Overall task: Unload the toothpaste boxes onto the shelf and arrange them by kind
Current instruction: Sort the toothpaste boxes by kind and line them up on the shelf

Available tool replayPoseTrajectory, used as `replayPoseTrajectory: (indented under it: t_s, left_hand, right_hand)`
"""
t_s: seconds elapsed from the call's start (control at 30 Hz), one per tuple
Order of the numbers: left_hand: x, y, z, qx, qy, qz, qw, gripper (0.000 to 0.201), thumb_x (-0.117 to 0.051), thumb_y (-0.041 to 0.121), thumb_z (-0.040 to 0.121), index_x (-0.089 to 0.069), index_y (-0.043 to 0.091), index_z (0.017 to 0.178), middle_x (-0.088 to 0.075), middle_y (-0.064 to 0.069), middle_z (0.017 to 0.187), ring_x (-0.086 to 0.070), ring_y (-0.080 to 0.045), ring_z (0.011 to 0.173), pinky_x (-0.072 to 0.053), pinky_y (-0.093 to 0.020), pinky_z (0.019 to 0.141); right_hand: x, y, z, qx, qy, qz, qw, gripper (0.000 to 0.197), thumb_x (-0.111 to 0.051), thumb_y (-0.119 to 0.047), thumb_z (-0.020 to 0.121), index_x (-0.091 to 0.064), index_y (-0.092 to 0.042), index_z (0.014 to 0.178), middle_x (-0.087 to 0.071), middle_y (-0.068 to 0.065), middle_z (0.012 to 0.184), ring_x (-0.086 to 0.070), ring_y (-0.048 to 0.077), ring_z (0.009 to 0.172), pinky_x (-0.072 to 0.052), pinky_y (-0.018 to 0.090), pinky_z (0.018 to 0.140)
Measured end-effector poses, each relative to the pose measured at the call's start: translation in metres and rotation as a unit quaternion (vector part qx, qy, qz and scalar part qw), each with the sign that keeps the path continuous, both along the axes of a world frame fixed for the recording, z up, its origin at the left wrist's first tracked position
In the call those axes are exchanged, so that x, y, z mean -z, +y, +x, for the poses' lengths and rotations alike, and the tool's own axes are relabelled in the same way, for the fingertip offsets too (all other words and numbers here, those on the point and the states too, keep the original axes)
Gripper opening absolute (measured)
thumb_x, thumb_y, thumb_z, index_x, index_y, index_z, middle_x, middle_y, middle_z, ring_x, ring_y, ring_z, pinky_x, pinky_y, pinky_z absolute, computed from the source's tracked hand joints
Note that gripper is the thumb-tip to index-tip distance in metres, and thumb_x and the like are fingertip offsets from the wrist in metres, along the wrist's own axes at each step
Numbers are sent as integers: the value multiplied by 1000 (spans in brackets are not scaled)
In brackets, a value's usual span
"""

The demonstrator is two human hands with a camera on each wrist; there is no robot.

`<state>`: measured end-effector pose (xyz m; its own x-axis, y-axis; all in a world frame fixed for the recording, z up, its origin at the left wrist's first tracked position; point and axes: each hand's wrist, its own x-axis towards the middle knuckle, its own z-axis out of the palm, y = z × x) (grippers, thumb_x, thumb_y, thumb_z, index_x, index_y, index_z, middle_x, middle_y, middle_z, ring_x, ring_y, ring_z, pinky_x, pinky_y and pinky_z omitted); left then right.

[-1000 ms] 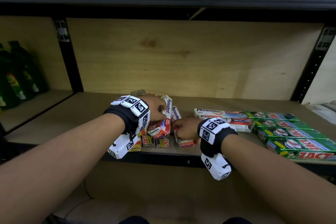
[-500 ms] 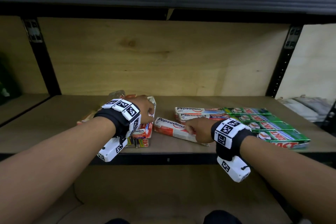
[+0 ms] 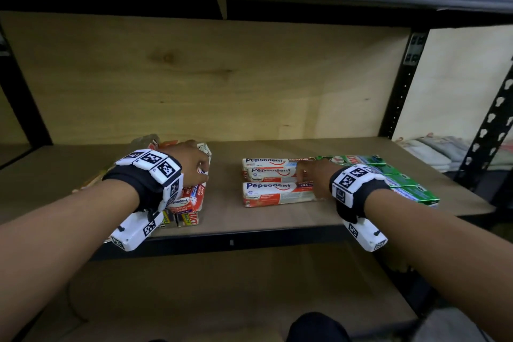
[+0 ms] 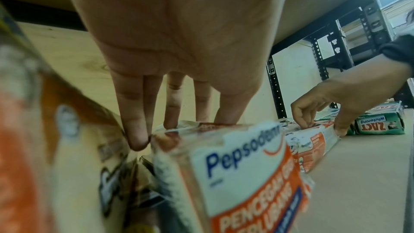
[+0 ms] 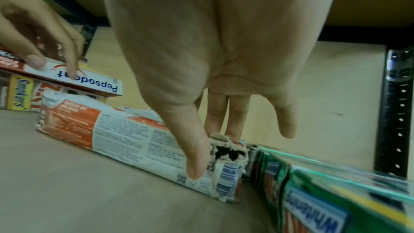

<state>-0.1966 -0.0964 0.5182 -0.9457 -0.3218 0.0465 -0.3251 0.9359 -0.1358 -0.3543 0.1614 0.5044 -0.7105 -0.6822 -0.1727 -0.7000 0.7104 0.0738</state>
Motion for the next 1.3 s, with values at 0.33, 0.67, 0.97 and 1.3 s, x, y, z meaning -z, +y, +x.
replayPoseTrajectory:
  t_s: [0.33, 0.67, 0.97, 1.3]
  left_hand:
    - [-4, -2, -4, -23, 3, 36, 999, 10, -66, 44, 80, -64, 45, 90, -51, 6, 111, -56, -18, 103, -47, -34, 95]
    - [-14, 13, 1, -72, 2, 144, 987, 19, -66, 41, 82, -76, 28, 91, -72, 9, 98, -67, -16, 92, -55, -32, 87]
    - [-19, 20, 13, -65, 32, 166, 984, 19, -62, 38, 87, -71, 28, 101, -69, 8, 97, -63, -9, 68, -56, -24, 66]
    - [-13, 2, 22, 7, -59, 52, 997, 53, -53, 9, 90, -50, 34, 137, -44, -2, 141, -50, -24, 123, -45, -34, 101]
  right_hand:
    - [4, 4, -19, 37, 5, -5, 999, 47, -70, -2, 76, -55, -26, 114, -58, 2, 113, -53, 18, 86, -47, 27, 74]
    - [5, -22, 29, -25, 80, -91, 992, 32, -63, -53, 80, -57, -38, 108, -54, -3, 116, -53, 24, 109, -43, 45, 97]
    - [23, -77, 115, -15, -282, -244, 928, 66, -52, -77, 78, -58, -22, 114, -72, -1, 95, -73, 16, 73, -62, 36, 72]
    - [27, -94, 130, 20, -293, -308, 905, 85, -74, -72, 58, -43, -25, 121, -67, 1, 97, -72, 18, 73, -63, 37, 64]
